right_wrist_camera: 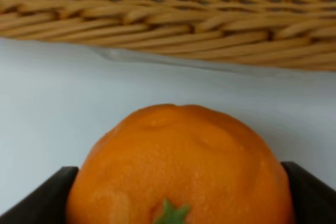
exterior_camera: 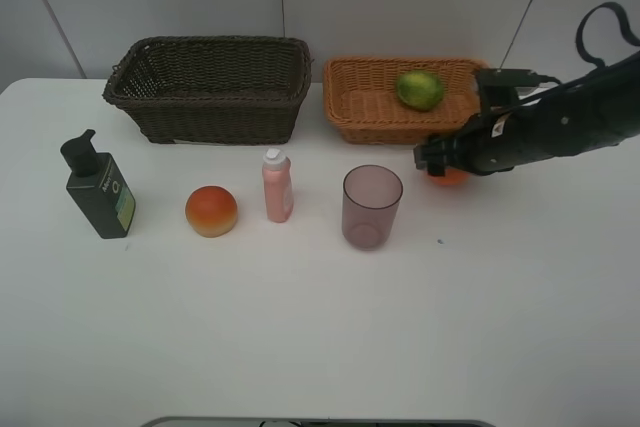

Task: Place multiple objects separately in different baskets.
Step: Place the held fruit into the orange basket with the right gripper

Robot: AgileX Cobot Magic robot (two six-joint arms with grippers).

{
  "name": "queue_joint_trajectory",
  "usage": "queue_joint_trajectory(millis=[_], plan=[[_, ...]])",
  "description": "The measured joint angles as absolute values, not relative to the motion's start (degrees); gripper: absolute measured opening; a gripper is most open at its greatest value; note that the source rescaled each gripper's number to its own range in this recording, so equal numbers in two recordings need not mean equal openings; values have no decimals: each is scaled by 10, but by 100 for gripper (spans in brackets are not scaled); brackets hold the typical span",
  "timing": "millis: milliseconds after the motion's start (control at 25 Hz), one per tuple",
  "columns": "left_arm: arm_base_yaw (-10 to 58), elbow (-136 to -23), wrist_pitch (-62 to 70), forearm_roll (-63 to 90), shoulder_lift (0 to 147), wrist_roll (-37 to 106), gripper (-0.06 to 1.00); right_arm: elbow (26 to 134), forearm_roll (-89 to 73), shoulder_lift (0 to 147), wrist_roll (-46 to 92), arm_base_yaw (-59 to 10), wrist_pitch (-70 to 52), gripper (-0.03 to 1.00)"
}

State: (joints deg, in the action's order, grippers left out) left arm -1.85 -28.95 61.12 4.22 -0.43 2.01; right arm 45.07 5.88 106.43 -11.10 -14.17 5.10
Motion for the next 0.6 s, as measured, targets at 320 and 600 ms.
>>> queue_joint_trajectory(millis=[320,600], plan=[[-19,-289,611,42,-4,20,88,492,81,967,-111,-142,-176,73],[-19,-289,611,42,-4,20,88,611,105,960,-107,-142,-356,73]])
